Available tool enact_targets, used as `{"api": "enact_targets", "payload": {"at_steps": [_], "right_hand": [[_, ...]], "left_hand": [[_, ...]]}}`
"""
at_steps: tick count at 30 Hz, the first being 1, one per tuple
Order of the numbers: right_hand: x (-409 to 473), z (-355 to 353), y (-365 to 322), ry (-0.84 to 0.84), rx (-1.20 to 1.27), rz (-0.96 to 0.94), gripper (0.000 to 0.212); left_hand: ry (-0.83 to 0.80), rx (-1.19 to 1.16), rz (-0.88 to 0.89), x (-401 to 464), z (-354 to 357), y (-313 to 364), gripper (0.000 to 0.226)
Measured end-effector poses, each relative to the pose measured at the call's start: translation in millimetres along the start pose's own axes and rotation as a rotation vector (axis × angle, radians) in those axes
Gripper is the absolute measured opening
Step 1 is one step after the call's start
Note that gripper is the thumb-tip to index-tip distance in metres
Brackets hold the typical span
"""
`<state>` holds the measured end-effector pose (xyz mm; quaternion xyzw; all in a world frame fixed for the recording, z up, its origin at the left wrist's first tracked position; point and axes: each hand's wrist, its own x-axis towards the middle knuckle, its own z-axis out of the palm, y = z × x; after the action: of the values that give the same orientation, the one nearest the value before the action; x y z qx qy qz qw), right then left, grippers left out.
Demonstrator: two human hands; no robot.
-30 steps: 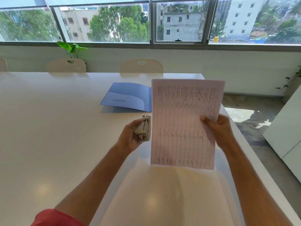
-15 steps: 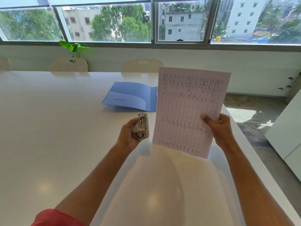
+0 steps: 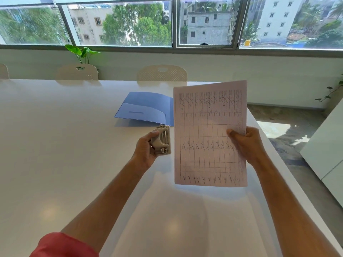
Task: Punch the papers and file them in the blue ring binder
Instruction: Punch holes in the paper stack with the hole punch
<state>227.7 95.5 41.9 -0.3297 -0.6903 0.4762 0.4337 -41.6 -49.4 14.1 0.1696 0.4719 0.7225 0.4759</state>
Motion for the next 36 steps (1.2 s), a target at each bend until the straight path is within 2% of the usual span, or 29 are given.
{"api": "enact_targets", "payload": {"at_steps": [5,9,25,36], "right_hand": [[-3,4,1,-0.060,-0.067,0.050,0.011],[-5,9,3,-0.077,-0.100,0.074,0.012],[-9,23,1,-0.062,-0.110,0.089,0.013],[-9,29,2,-0.033,-0.114,0.096,0.015]], "left_hand": [[-0.013,0.036,0.020,1,-1,-2,0.030],[-0.014,0.052,0.032,2,-3,-3,0.022],[-0.042,0.066,0.022,1,-4,-6,0.030],[-0.083,0.068,0.021,-1,-6,-8,0.027]]}}
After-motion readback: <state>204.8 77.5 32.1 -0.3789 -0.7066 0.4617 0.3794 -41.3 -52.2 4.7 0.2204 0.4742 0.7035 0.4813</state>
